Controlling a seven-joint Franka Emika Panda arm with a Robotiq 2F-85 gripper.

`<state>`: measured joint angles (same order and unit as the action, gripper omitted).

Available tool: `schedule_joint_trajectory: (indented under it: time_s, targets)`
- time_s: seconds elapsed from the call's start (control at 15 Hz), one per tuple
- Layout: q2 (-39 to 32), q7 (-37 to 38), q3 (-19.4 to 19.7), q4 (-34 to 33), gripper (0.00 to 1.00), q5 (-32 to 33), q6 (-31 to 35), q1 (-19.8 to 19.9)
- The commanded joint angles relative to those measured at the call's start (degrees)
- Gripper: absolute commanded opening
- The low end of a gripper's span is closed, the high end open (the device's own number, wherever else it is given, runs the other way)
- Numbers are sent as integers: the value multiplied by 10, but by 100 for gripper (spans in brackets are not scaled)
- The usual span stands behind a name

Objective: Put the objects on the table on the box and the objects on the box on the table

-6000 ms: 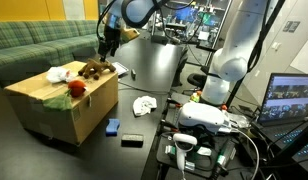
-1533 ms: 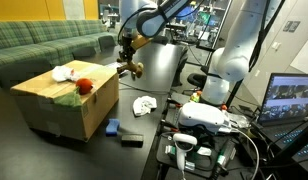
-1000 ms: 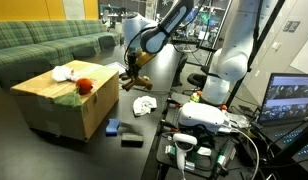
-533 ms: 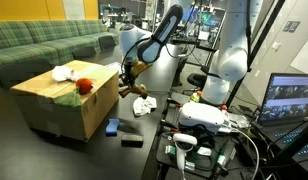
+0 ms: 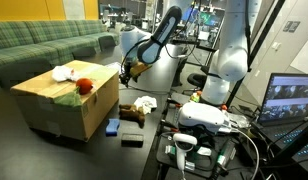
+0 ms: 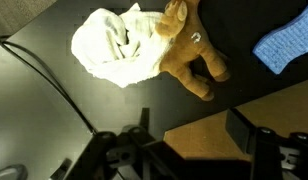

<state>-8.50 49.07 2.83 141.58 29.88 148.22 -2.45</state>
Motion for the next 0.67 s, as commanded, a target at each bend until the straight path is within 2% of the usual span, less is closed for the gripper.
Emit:
schedule_joint_trajectory:
  time_s: [0.0, 0.4, 0.6]
  targets:
    - [33, -34, 35, 39, 100, 18, 31, 19]
    - [16, -219, 98, 70, 100, 1, 93, 92]
    - [-7, -340, 104, 85, 100, -54, 122, 121]
